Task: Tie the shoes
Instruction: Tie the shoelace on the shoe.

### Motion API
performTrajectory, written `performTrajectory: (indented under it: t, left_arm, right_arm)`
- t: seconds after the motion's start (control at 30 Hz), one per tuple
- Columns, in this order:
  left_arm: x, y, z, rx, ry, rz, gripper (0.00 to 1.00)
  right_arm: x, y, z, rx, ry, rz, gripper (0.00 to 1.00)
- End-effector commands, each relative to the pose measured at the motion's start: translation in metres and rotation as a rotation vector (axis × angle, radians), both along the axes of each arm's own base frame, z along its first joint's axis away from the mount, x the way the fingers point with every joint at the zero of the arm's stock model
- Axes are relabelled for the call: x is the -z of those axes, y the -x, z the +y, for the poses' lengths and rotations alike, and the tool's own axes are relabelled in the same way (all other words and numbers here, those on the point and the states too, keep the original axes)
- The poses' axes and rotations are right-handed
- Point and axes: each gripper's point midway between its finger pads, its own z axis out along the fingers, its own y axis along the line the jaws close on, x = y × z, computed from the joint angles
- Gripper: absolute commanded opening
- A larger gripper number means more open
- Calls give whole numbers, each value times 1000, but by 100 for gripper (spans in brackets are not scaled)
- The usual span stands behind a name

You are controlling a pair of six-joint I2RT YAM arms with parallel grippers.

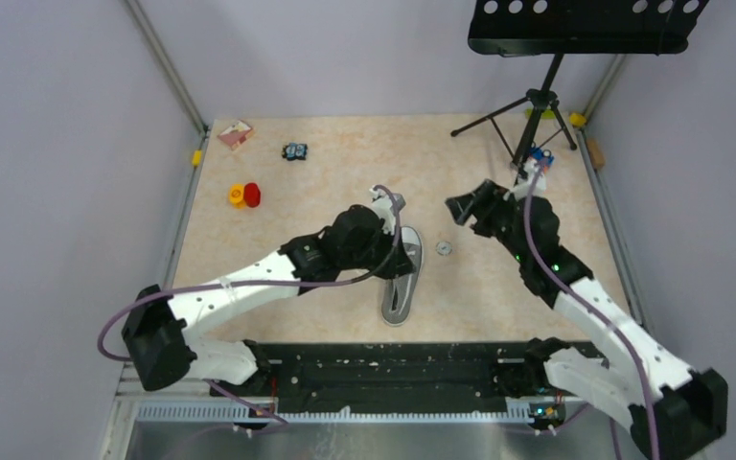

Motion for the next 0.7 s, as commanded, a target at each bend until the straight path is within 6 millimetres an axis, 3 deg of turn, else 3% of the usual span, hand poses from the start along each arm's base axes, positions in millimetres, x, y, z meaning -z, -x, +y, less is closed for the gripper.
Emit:
performTrajectory:
  t: [0.0,0.13,0.23,0.3,0.33,0.4,0.47,0.57,0.67]
  left_arm:
    - [-31,-27,-43,-42,120,-10,0]
    - [-8,-48,-75,-61,93,50,0]
    - [5,-52,-108,51,103,68,0]
    - [14,-52,-121,110,64,106,24]
    - [17,-53,-124,125,45,117,42]
    - [13,-56,-129,149,37,112,63]
    - [3,-61,-125,141,45,88,85]
    - [-28,-67,-105,119,56,61,87]
    - [-56,-75,-58,-20,-14,-35,86]
  right_arm:
    - [46,38,-54,165,130,85,72]
    - [64,67,-90,319,88,147,70]
    - [73,82,-101,339,123,186,73]
    - [75,89,-102,320,155,212,75]
    - [75,91,-103,310,175,221,76]
    - [76,94,-106,311,197,235,76]
    - [75,95,-106,305,203,230,76]
    - [79,94,-104,296,205,236,76]
    - [86,95,-88,224,169,252,75]
